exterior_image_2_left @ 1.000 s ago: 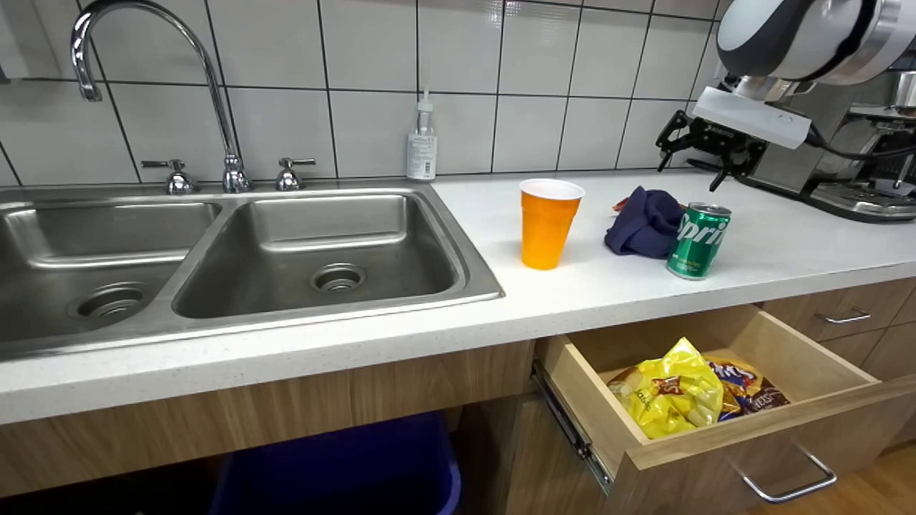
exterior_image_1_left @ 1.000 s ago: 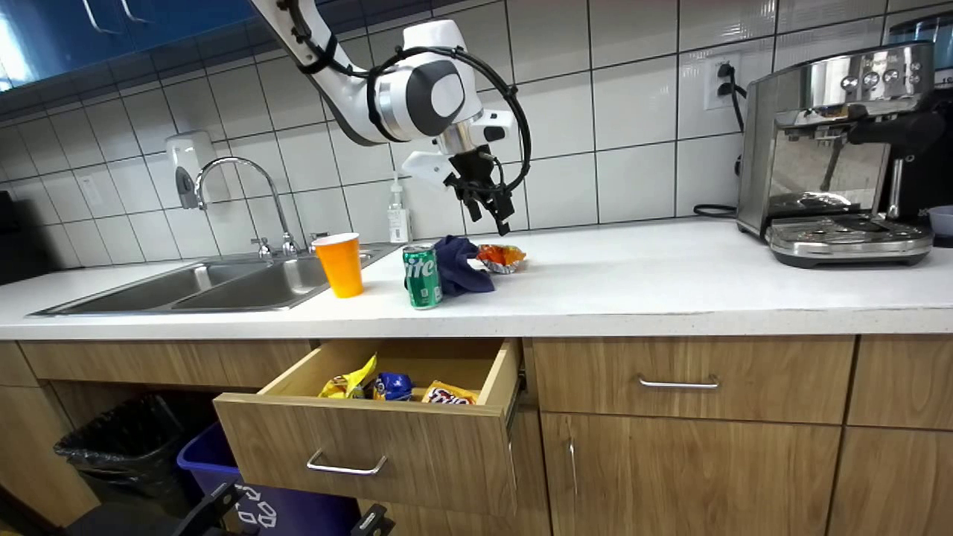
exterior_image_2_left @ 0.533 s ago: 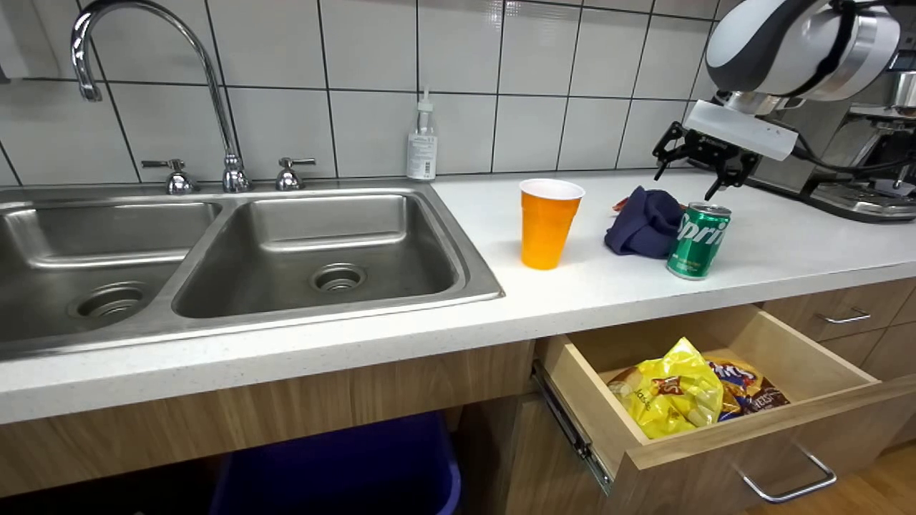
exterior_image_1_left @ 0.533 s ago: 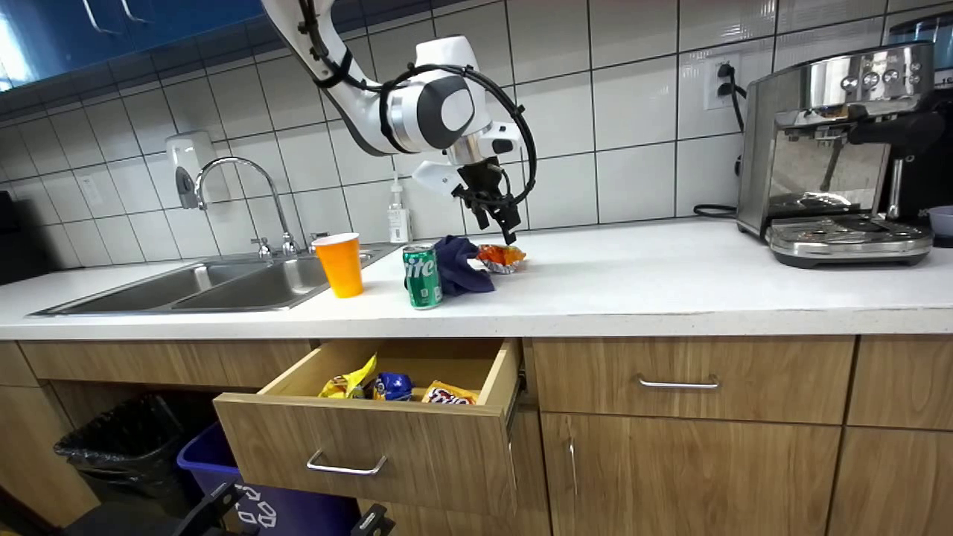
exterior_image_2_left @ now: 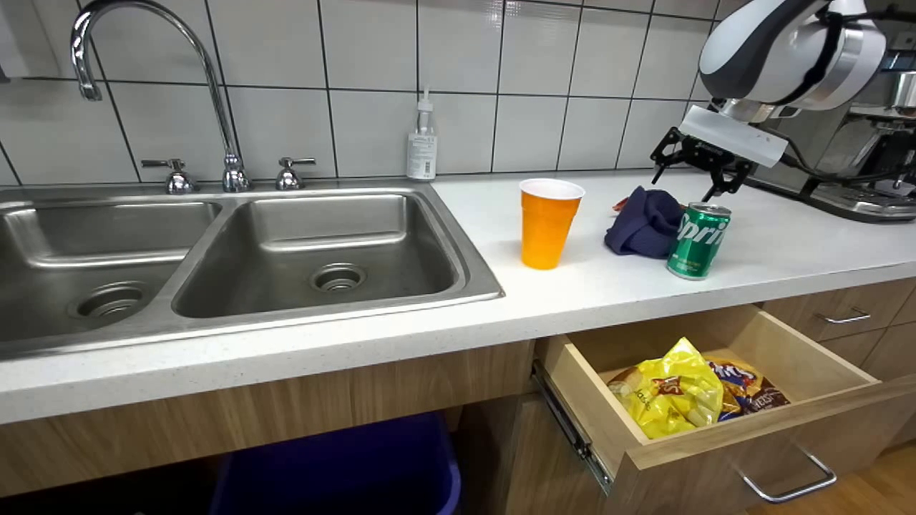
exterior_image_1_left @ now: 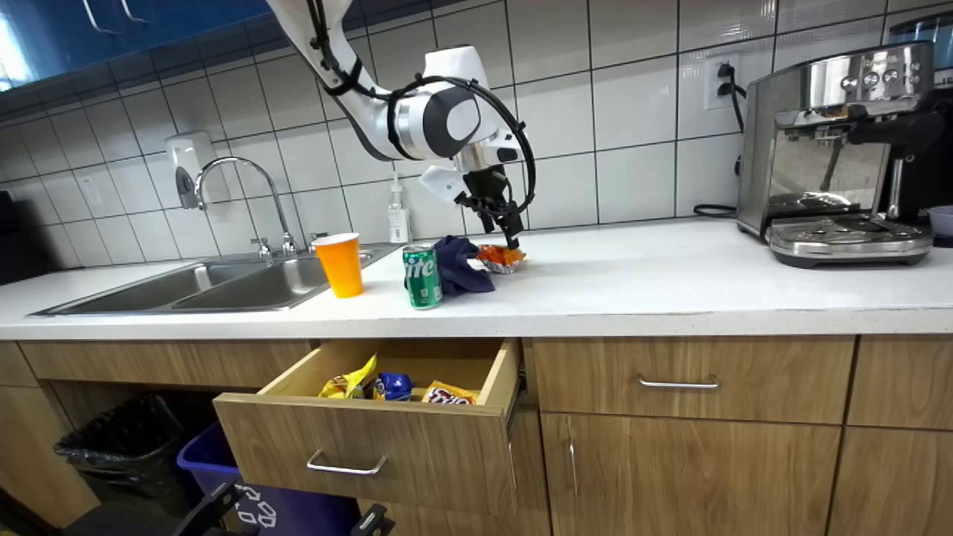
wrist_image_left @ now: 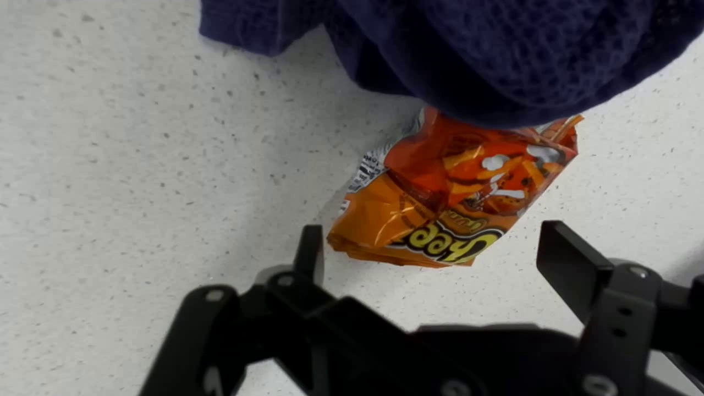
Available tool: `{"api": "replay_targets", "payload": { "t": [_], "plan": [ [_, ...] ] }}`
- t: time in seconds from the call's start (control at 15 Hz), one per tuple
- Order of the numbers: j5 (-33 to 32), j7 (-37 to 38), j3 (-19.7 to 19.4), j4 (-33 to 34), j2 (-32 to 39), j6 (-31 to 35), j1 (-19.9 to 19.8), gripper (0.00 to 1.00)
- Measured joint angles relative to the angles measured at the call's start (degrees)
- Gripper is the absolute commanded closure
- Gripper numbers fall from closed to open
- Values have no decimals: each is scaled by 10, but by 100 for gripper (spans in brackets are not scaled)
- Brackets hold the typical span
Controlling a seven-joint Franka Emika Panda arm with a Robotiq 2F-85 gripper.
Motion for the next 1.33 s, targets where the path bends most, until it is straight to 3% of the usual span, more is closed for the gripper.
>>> {"api": "replay_targets", "payload": {
  "t": [1.0,1.07,1.13,1.33],
  "plan": [
    [0,27,-9,26,36,0,4,0],
    [0,27,-9,27,37,0,4,25],
    [0,27,-9,28,37,0,4,28],
    [0,28,-9,29,38,0,4,51]
  ]
}}
